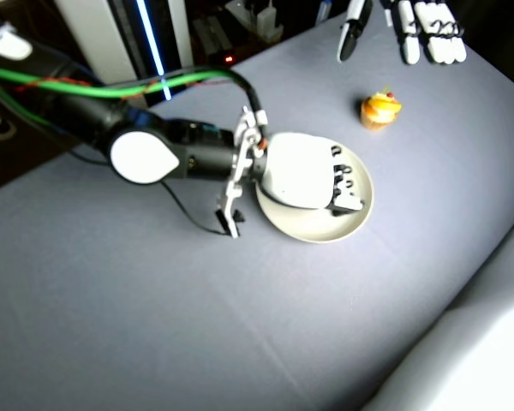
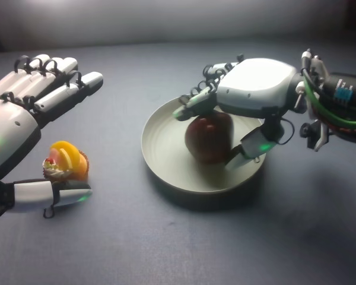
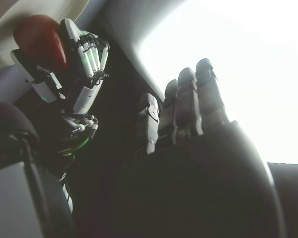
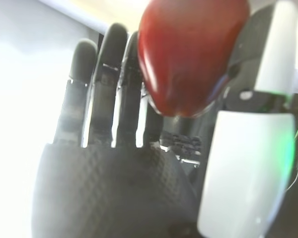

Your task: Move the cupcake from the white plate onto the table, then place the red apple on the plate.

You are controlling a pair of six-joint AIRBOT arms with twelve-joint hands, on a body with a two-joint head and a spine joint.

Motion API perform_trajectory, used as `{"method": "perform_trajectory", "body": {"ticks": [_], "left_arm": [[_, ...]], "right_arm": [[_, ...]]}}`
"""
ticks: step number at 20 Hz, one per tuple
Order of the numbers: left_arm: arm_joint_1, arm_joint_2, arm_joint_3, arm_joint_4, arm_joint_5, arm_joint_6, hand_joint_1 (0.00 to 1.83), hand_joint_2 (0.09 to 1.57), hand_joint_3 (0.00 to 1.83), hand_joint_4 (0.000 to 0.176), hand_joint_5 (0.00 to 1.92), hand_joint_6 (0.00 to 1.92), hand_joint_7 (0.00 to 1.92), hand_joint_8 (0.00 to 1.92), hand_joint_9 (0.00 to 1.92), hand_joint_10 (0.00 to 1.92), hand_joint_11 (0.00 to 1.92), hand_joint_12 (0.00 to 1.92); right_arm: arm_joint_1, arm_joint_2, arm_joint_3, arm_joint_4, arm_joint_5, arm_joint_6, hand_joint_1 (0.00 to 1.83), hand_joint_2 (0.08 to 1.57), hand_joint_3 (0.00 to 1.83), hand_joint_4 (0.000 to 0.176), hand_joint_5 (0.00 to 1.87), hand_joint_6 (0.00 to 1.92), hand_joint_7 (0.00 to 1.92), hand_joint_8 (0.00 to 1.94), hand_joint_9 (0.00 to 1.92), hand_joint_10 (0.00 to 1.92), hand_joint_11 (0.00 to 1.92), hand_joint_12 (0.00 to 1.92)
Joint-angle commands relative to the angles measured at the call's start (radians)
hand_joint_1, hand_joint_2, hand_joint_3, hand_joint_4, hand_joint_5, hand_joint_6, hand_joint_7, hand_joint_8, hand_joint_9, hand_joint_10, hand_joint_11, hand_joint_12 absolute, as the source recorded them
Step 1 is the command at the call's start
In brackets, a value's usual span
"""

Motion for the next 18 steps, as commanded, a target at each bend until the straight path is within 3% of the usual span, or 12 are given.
{"method": "perform_trajectory", "body": {"ticks": [1, 2, 3, 4, 7, 9, 10, 11, 12, 13, 14, 18], "left_arm": [[-0.011, 0.001, 0.005, 0.005, -0.132, -0.004, 0.81, 0.91, 0.01, 0.115, 0.1, 0.0, 0.0, 0.0, 0.0, 0.0, 0.0, 0.0], [-0.01, 0.001, 0.004, 0.005, -0.134, -0.006, 0.81, 0.91, 0.01, 0.115, 0.1, 0.0, 0.0, 0.0, 0.0, 0.0, 0.0, 0.0], [-0.009, 0.001, 0.004, 0.004, -0.136, -0.008, 0.8, 0.91, 0.0, 0.12, 0.09, 0.0, 0.0, 0.0, 0.0, 0.0, 0.0, 0.0], [-0.008, 0.001, 0.003, 0.004, -0.137, -0.009, 0.8, 0.9, 0.0, 0.118, 0.1, 0.0, 0.0, 0.0, 0.0, 0.0, 0.0, 0.0], [0.0, 0.004, 0.0, 0.002, -0.151, -0.021, 0.82, 0.9, 0.0, 0.119, 0.1, 0.0, 0.0, 0.0, 0.0, 0.0, 0.0, 0.0], [0.008, 0.007, -0.004, -0.001, -0.166, -0.029, 0.81, 0.89, 0.0, 0.121, 0.09, 0.0, 0.0, 0.0, 0.0, 0.0, 0.0, 0.0], [0.015, 0.01, -0.007, -0.002, -0.177, -0.032, 0.81, 0.9, 0.0, 0.12, 0.1, 0.0, 0.0, 0.0, 0.0, 0.0, 0.0, 0.0], [0.019, 0.011, -0.008, -0.002, -0.186, -0.037, 0.81, 0.9, 0.0, 0.12, 0.1, 0.0, 0.0, 0.0, 0.0, 0.0, 0.0, 0.0], [0.027, 0.011, -0.008, -0.003, -0.202, -0.051, 0.81, 0.9, 0.0, 0.122, 0.09, 0.0, 0.0, 0.0, 0.0, 0.0, 0.0, 0.0], [0.033, 0.011, -0.008, -0.003, -0.219, -0.06, 0.79, 0.89, 0.0, 0.15, 0.04, 0.0, 0.0, 0.0, 0.0, 0.0, 0.0, 0.0], [0.04, 0.012, -0.01, -0.004, -0.239, -0.066, 0.8, 0.89, 0.0, 0.171, 0.02, 0.0, 0.0, 0.0, 0.0, 0.0, 0.0, 0.0], [0.069, 0.036, -0.043, -0.003, -0.344, -0.068, 0.89, 0.89, 0.0, 0.174, 0.0, 0.0, 0.0, 0.0, 0.0, 0.0, 0.0, 0.0]], "right_arm": [[0.012, 0.013, -0.01, 0.038, 0.113, 0.01, 1.13, 0.91, 0.0, 0.064, 0.43, 0.0, 0.44, 0.0, 0.53, 0.01, 0.15, 1.13], [0.012, 0.032, -0.018, 0.045, 0.118, 0.013, 1.13, 0.91, 0.0, 0.064, 0.43, 0.0, 0.44, 0.0, 0.53, 0.01, 0.15, 1.13], [0.007, 0.058, -0.024, 0.069, 0.133, 0.014, 1.14, 0.9, 0.0, 0.088, 0.33, 0.0, 0.32, 0.0, 0.32, 0.0, 0.03, 0.9], [-0.002, 0.076, -0.027, 0.092, 0.153, 0.022, 1.18, 0.89, 0.0, 0.075, 0.24, 0.0, 0.18, 0.0, 0.17, 0.0, 0.0, 0.68], [-0.03, 0.13, -0.047, 0.136, 0.216, 0.044, 1.14, 0.89, 0.0, 0.071, 0.18, 0.0, 0.17, 0.0, 0.14, 0.0, 0.0, 0.53], [-0.068, 0.184, -0.076, 0.203, 0.295, 0.044, 1.15, 0.89, 0.0, 0.057, 0.13, 0.0, 0.11, 0.0, 0.18, 0.0, 0.0, 0.69], [-0.105, 0.219, -0.096, 0.258, 0.366, 0.044, 0.94, 0.91, 0.0, 0.118, 0.01, 0.0, 0.01, 0.0, 0.03, 0.0, 0.0, 0.42], [-0.134, 0.245, -0.114, 0.303, 0.42, 0.044, 0.94, 0.91, 0.0, 0.118, 0.01, 0.0, 0.01, 0.0, 0.03, 0.0, 0.0, 0.42], [-0.183, 0.284, -0.141, 0.364, 0.509, 0.044, 0.86, 0.9, 0.0, 0.15, 0.0, 0.0, 0.0, 0.0, 0.01, 0.0, 0.0, 0.39], [-0.221, 0.312, -0.167, 0.413, 0.584, 0.041, 0.75, 0.83, 0.0, 0.175, 0.0, 0.0, 0.0, 0.0, 0.0, 0.0, 0.0, 0.08], [-0.266, 0.342, -0.198, 0.463, 0.656, 0.029, 0.78, 0.84, 0.0, 0.176, 0.0, 0.0, 0.0, 0.0, 0.0, 0.0, 0.0, 0.01], [-0.431, 0.424, -0.329, 0.629, 0.97, -0.051, 0.79, 0.87, 0.01, 0.176, 0.0, 0.0, 0.0, 0.0, 0.0, 0.0, 0.0, 0.0]]}}
